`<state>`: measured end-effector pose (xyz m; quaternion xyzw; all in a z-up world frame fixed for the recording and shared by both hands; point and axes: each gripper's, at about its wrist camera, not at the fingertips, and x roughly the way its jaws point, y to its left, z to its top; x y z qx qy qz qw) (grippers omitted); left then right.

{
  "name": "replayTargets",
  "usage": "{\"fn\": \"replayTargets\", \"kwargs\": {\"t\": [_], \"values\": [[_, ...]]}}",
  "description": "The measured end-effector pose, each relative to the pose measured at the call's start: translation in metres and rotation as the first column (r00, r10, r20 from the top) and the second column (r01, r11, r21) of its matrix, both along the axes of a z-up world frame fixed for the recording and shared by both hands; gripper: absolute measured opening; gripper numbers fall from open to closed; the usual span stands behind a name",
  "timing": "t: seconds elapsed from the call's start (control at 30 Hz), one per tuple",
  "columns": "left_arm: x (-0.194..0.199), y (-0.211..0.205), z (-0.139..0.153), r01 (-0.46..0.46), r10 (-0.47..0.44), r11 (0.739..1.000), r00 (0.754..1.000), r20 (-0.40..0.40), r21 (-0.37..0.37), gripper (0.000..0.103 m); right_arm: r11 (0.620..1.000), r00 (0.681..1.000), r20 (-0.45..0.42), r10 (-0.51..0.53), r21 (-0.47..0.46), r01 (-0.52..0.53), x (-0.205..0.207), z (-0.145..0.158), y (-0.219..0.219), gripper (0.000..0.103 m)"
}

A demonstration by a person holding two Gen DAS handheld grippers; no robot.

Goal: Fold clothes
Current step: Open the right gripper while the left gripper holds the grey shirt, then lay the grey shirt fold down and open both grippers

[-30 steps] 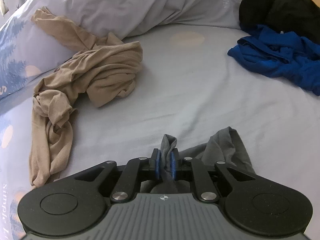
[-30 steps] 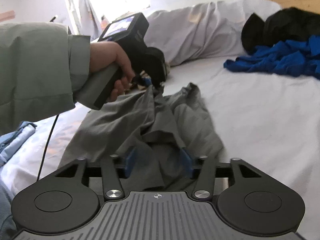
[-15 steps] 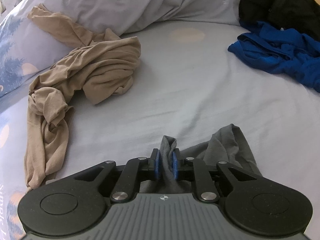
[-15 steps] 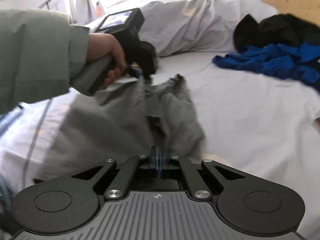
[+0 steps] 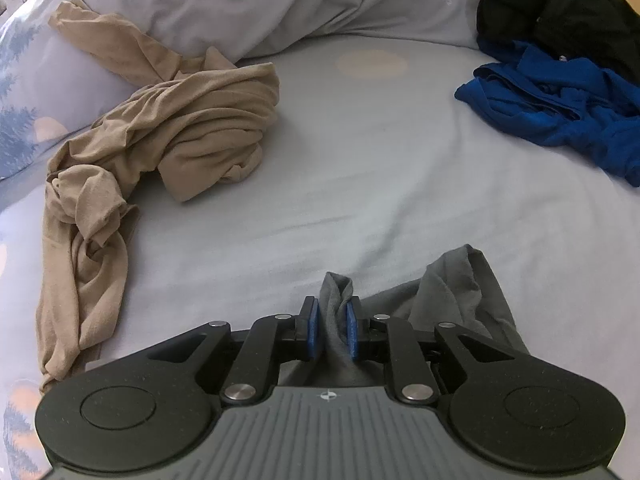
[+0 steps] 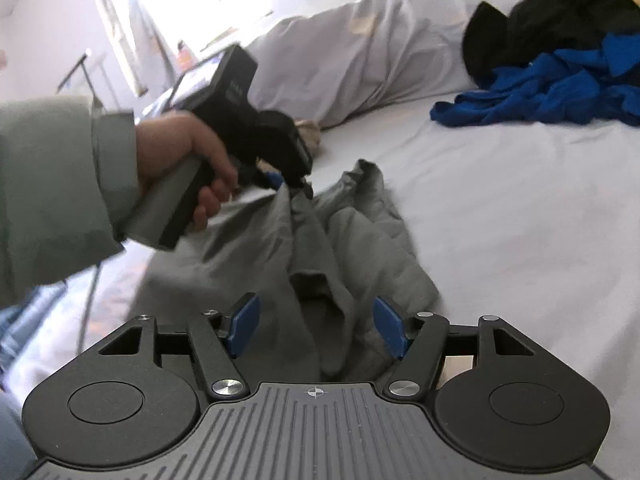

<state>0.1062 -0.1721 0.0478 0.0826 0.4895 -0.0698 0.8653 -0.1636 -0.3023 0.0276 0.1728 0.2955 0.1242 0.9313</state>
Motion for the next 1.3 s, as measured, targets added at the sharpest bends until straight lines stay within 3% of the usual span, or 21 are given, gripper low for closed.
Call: {"fn": "replayTargets", "kwargs": {"t": [0.13,0.2,0.23,0.27,0.3,0.33,0.37,0.53,0.63,0.83,0.97,1.1,1.2,1.23,1.3], "values": [[-0.001,0.001,-0.002,0.001,-0.001,1.0,1.0,0.002,-0.002,0.019,0.998,0.999,0.01,0.034,-0.056,-0.033,0.008,-0.006,0.015,0.065],[-0.001,0.001,-0.002,0.003,-0.003,1.0,1.0,0.003,0.001,0.019,0.993,0.998,0.019,0.052,-0.108,-0.049,0.011,-0.007,0.025,0.059],[-0.001,0.001,-0.002,0.005,-0.005,1.0,1.0,0.003,0.001,0.019,0.991,0.998,0.011,0.058,-0.123,-0.056,0.012,-0.01,0.028,0.05],[-0.002,0.002,-0.002,0.006,-0.006,1.0,1.0,0.004,0.002,0.019,0.99,0.999,0.003,0.054,-0.132,-0.053,0.014,-0.012,0.03,0.03],[-0.002,0.002,-0.002,0.007,-0.007,1.0,1.0,0.004,0.002,0.019,0.989,0.999,-0.003,0.051,-0.14,-0.051,0.016,-0.015,0.032,0.016],[-0.002,0.002,-0.001,0.009,-0.009,1.0,1.0,0.006,0.002,0.018,0.989,0.999,0.003,0.05,-0.142,-0.049,0.017,-0.015,0.032,0.006],[-0.003,0.002,0.0,0.013,-0.013,1.0,1.0,0.01,0.001,0.016,0.988,0.999,0.027,0.046,-0.147,-0.042,0.014,-0.012,0.033,0.004],[-0.008,0.005,0.011,0.022,-0.021,0.999,0.999,0.04,-0.03,0.012,0.991,0.99,0.128,0.052,-0.132,-0.035,-0.01,0.021,0.03,0.003],[-0.014,0.004,0.027,0.028,-0.024,0.996,0.999,0.047,-0.088,0.01,0.997,0.991,0.136,0.011,-0.075,-0.001,-0.028,0.037,0.023,0.003],[-0.025,-0.029,0.049,0.087,-0.078,0.989,0.994,0.076,-0.122,0.01,0.997,0.989,0.125,-0.081,0.004,0.081,-0.052,0.049,0.005,0.003],[-0.015,-0.055,0.031,0.09,-0.084,0.991,0.994,0.064,-0.101,0.009,0.991,0.989,0.059,-0.134,0.015,0.134,-0.047,0.034,-0.014,0.003],[-0.006,-0.067,-0.001,0.036,-0.03,0.995,0.997,0.066,-0.091,0.009,0.982,0.982,-0.028,-0.188,0.024,0.189,-0.029,0.004,-0.033,0.003],[-0.006,-0.064,-0.003,0.021,-0.005,0.991,0.993,0.115,-0.135,0.01,0.978,0.978,-0.032,-0.206,0.014,0.207,-0.02,-0.003,-0.039,0.004],[-0.007,-0.063,-0.002,0.018,0.003,0.988,0.991,0.133,-0.152,0.009,0.979,0.978,-0.036,-0.205,-0.003,0.205,-0.016,-0.005,-0.038,0.006],[-0.008,-0.059,-0.001,0.019,0.011,0.982,0.988,0.157,-0.188,0.024,0.972,0.969,-0.079,-0.233,-0.041,0.231,-0.011,-0.011,-0.04,0.026]]}}
